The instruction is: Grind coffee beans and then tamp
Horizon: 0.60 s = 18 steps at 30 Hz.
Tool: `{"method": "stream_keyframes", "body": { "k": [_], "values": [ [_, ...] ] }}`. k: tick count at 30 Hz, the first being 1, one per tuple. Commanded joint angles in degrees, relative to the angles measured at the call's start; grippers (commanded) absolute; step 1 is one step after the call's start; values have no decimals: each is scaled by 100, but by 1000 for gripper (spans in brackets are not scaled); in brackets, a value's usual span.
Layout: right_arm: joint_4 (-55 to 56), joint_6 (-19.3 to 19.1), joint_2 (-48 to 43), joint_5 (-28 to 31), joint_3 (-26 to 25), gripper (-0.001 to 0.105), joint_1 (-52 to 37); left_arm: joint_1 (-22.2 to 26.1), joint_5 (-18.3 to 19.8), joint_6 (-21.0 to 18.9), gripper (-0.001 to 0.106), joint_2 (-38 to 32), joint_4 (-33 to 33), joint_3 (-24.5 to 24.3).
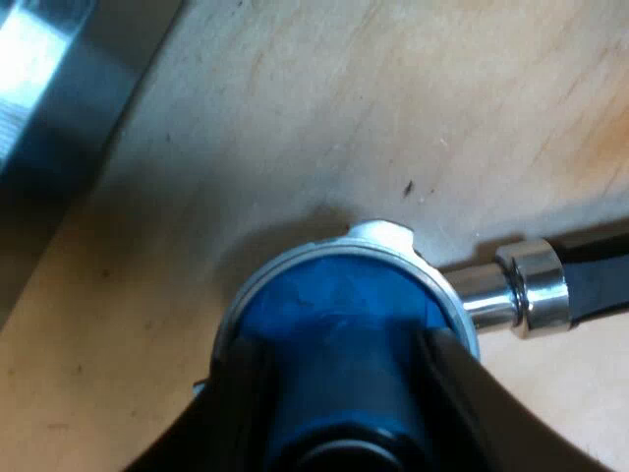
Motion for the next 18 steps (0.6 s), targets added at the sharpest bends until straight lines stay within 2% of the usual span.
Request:
{"method": "stream_keyframes", "body": {
  "k": [1,8,18],
  "values": [
    [-41,-4,-25,-9,0,69,-6,-9,-118,0,0,398,278,302],
    [-41,-4,-25,-9,0,69,-6,-9,-118,2,0,503,321,531],
    [-41,-4,-25,-9,0,69,-6,-9,-118,2,0,503,377,530]
  ]
}}
